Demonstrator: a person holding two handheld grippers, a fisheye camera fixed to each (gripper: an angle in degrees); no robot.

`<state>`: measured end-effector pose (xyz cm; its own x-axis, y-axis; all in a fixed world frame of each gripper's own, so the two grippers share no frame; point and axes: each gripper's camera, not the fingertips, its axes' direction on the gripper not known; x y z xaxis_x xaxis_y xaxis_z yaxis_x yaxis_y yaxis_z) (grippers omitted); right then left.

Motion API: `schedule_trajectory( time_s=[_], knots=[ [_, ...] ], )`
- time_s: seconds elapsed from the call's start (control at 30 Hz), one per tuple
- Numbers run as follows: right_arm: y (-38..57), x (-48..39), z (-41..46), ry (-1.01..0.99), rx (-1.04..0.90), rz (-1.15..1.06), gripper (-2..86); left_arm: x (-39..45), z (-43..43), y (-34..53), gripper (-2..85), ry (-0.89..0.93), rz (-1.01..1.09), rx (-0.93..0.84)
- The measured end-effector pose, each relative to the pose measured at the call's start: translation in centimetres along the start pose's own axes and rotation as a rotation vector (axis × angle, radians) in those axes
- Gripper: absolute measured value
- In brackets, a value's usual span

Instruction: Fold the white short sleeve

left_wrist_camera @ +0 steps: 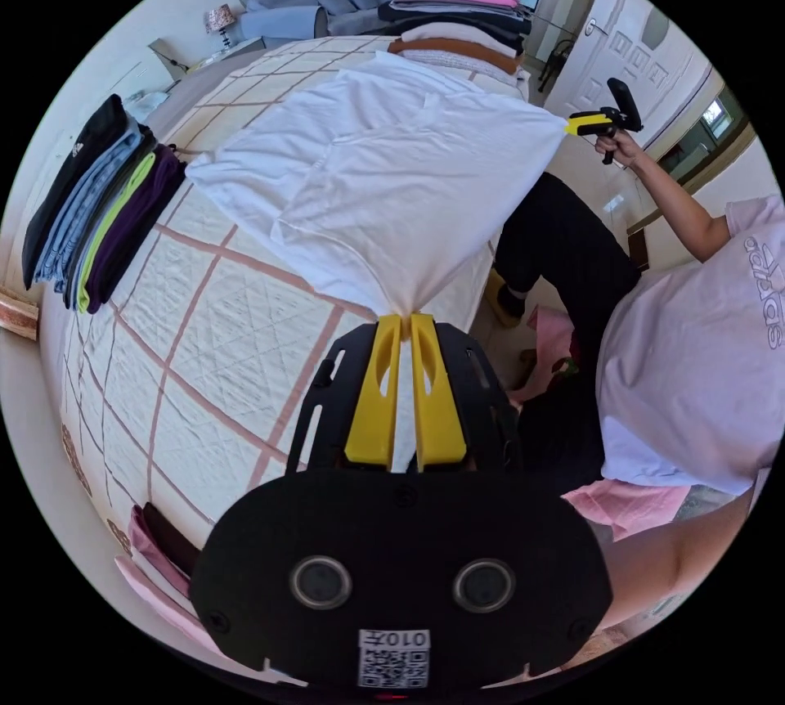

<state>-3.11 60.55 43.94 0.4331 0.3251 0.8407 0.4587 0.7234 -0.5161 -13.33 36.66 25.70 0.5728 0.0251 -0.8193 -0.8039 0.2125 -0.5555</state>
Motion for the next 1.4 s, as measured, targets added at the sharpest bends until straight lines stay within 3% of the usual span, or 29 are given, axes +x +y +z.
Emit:
schedule_trajectory(
  time_s=[0.1, 0.23, 0.47, 0.53, 0.67, 0.77, 0.97, 1.17, 1.23, 1.33, 1.4],
  knots=[
    [0.8, 0.7, 2.5, -0.060, -0.089, 0.040, 3.4, 0.5, 2.1, 1.3, 0.9, 0.035, -0.044, -0.038],
    [1.9, 1.3, 4.0, -0.063, -0.040, 0.089, 4.0, 0.7, 3.9, 2.4, 2.5, 0.026, -0.138, 0.036],
    [2.7, -0.1, 2.5, 0.113, -0.006, 0.052, 6.7, 0.9, 2.8, 5.1, 6.4, -0.049, -0.171, -0.051],
    [2.1, -0.8, 0.8, 0.173, 0.046, 0.049, 6.7, 0.8, 1.2, 6.1, 7.0, -0.088, -0.208, -0.016],
    [-1.2, -2.7, -0.5, 0.247, 0.168, -0.028, 7.3, 0.4, -2.8, 5.0, 7.8, -0.083, -0.225, 0.228],
    [-5.3, -3.1, 0.4, 0.243, 0.222, -0.077, 7.3, 0.0, -2.6, 1.3, 8.2, -0.099, -0.171, 0.243],
    [-13.1, -2.7, 4.4, 0.183, 0.085, -0.119, 7.1, -1.7, -1.2, -3.7, 8.4, -0.096, -0.147, 0.312],
    [-16.3, 1.0, 9.1, 0.159, -0.060, -0.002, 6.7, -5.3, 3.6, -3.8, 8.2, -0.130, -0.254, 0.170],
    [-16.5, 2.8, 11.7, 0.130, -0.172, 0.039, 6.2, -6.0, 4.9, -2.6, 8.1, -0.081, -0.268, 0.199],
    [-17.1, 2.3, 10.0, 0.139, -0.099, 0.014, 6.0, -7.0, 3.8, -0.6, 8.4, -0.008, -0.311, 0.291],
    [-18.1, 2.1, 8.0, 0.229, 0.003, 0.015, 6.4, -8.2, 0.8, 0.4, 8.9, -0.066, -0.365, 0.427]
  ],
)
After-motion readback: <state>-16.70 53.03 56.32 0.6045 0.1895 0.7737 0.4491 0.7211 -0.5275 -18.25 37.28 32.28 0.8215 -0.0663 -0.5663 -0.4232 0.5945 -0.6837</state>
